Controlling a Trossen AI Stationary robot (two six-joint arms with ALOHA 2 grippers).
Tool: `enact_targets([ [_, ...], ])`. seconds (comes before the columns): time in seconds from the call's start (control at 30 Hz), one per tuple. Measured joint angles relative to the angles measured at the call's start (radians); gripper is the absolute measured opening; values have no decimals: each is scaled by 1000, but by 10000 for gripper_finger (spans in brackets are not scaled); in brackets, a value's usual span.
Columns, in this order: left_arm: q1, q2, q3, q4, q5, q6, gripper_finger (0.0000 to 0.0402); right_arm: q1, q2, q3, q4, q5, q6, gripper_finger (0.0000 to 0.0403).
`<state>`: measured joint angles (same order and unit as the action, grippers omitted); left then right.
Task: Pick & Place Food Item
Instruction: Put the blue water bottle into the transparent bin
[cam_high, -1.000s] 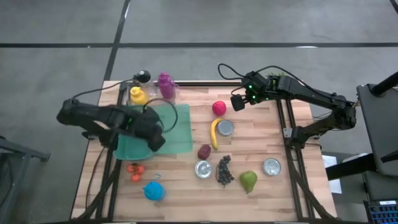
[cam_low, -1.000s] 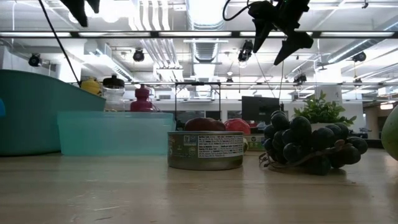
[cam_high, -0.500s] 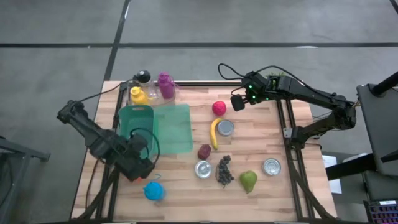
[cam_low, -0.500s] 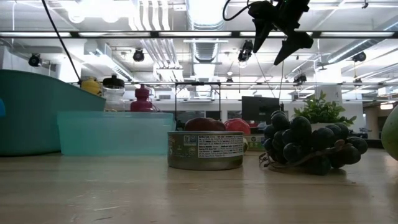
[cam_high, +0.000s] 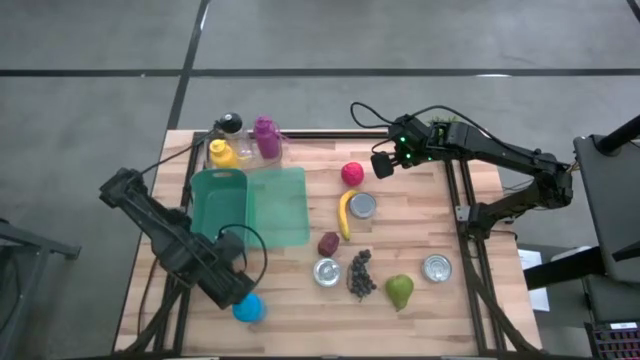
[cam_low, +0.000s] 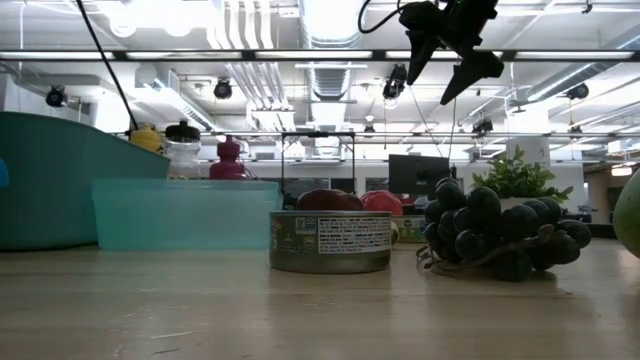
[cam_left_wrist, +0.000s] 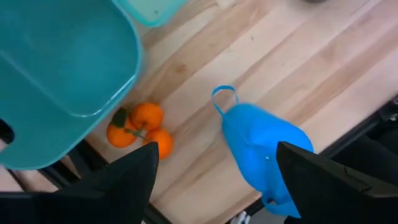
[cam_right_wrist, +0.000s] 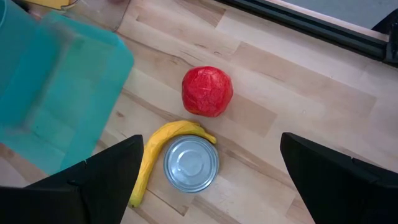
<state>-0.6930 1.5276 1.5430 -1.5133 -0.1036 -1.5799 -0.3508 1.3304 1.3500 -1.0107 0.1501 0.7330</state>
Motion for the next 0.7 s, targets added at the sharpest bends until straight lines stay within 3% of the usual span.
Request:
enact_targets([
  [0.37, -2, 0, 52, 22, 12, 0, 332, 0, 0, 0, 0, 0, 0, 378],
  [0.7, -13, 0, 63, 114, 87, -19, 332, 0, 0, 0, 0, 0, 0, 378],
])
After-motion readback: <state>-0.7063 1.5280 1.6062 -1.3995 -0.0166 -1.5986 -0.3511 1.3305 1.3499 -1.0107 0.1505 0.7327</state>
